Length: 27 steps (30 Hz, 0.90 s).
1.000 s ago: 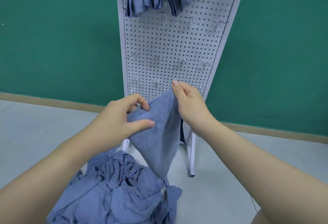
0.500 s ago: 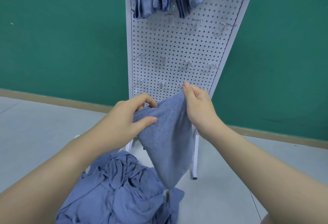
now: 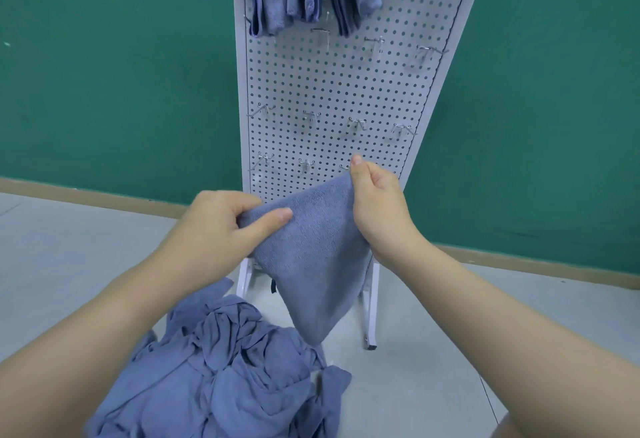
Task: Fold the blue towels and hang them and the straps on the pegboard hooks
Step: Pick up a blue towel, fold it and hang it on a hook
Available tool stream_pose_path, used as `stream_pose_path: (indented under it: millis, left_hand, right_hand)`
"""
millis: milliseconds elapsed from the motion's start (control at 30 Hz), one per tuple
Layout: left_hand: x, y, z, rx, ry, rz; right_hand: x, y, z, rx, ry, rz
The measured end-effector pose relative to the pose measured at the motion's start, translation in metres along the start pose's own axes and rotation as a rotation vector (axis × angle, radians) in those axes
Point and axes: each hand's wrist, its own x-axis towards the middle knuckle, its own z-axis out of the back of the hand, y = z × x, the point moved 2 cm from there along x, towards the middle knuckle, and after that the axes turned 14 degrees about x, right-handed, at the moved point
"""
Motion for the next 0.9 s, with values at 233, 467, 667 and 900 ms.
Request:
stream_pose_path:
  millis: [233, 467, 667, 900]
  left_hand:
    - [0.009, 0.001, 0.015, -0.064, -0.267, 0.152]
    - [0.008, 0.014, 0.014, -0.277, -0.229, 0.226]
    - [0.003, 0.01, 0.012, -0.458, -0.256, 0.285]
    - [-0.003, -0.011, -0.029, -1.02, 0.113, 0.534]
  right_hand:
    - [-0.001, 0.002, -0.017, 0.162, 0.196, -0.18]
    - [-0.012, 0.002, -0.019, 0.313, 0.545, -0.438]
    - [-0.014, -0.006, -0.019, 0.307, 0.595, -0.521]
    - [-0.012, -0.004, -0.014, 0.317, 0.523, -0.457]
